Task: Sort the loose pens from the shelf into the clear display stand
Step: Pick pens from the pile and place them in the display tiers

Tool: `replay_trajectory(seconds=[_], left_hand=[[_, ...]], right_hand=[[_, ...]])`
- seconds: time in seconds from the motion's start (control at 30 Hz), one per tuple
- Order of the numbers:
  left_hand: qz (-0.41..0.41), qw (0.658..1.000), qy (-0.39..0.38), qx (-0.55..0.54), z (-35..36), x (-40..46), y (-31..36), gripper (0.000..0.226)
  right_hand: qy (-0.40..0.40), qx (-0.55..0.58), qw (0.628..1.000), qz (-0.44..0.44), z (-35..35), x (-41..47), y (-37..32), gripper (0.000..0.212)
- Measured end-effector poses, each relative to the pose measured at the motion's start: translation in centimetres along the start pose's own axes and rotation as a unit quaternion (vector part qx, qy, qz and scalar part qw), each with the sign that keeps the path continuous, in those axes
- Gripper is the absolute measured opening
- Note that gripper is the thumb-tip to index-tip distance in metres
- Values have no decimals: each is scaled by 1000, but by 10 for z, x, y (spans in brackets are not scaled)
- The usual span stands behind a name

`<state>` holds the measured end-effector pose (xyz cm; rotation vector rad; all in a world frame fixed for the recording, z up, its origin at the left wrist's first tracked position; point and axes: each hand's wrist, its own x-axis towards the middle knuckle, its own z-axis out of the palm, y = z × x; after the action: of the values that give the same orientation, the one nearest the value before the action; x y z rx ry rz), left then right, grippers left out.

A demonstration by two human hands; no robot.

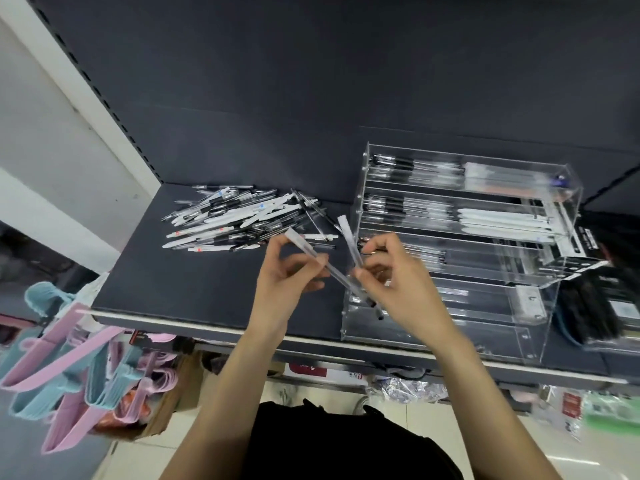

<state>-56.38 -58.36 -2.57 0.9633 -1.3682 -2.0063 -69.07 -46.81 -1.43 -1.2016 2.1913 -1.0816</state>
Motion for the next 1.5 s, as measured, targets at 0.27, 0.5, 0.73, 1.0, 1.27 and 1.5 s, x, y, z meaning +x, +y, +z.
replay_trajectory(seconds=[0.27,0.5,0.73,1.0,1.27,1.5], left_hand=[[-52,995,-84,-25,49,-14,-14,26],[88,902,-253,337,78,16,-2,11],[310,832,-177,426,141,63,29,9],[378,761,-53,524,233,118,10,12],[407,671,-61,616,239,132,13,14],[434,642,-109,623,232,132,7,21]], right_hand=[[33,62,996,47,-32,-44,26,14],[47,41,997,47,-93,-69,70,15],[269,-71,960,24,-178,-61,107,14],[340,-118,933,-3,-224,-32,137,17],[324,-98,941,-12,-231,-5,153,20],[300,-136,942,-59,-242,32,152,16]])
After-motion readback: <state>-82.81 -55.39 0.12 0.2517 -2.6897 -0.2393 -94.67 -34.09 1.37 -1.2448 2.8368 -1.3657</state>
